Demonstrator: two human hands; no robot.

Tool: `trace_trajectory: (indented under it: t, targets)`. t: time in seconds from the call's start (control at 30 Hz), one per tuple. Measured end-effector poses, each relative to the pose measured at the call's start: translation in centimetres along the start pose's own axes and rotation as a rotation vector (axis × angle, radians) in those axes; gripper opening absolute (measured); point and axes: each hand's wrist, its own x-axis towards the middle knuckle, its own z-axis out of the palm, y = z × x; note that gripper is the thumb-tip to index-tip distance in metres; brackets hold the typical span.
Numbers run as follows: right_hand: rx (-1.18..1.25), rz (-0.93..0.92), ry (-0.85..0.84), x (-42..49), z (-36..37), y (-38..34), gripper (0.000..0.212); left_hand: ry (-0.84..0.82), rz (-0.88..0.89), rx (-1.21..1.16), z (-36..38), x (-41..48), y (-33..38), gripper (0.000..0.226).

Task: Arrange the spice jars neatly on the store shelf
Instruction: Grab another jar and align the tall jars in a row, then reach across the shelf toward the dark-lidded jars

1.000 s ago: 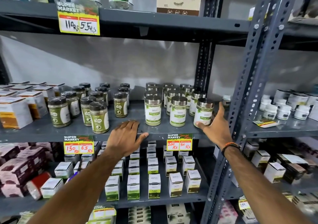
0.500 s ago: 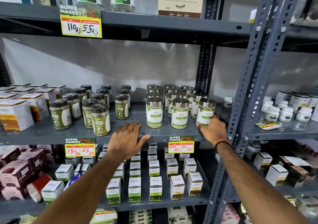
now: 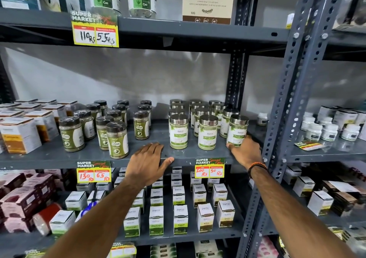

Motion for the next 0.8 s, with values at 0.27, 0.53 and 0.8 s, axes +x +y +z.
trace_trajectory:
  t: [0.27, 0.53, 0.8]
  targets:
    - [0.158, -0.02, 0.09, -2.6, -0.9, -0.3, 0.062, -0.018, -0.018, -0.029, -0.6, -0.5, 0.5, 0.083]
    - [0.266, -0.265, 0.263, -6.9, -3.0, -4.0, 0.068, 0.083, 0.071, -0.055, -5.1, -1.7, 1.3, 0.087]
    - [0.378, -0.572, 0.065, -11.6, 1.6, -14.6, 0.061, 0.235, 0.049, 0.003, -12.5, -2.7, -3.7, 0.085]
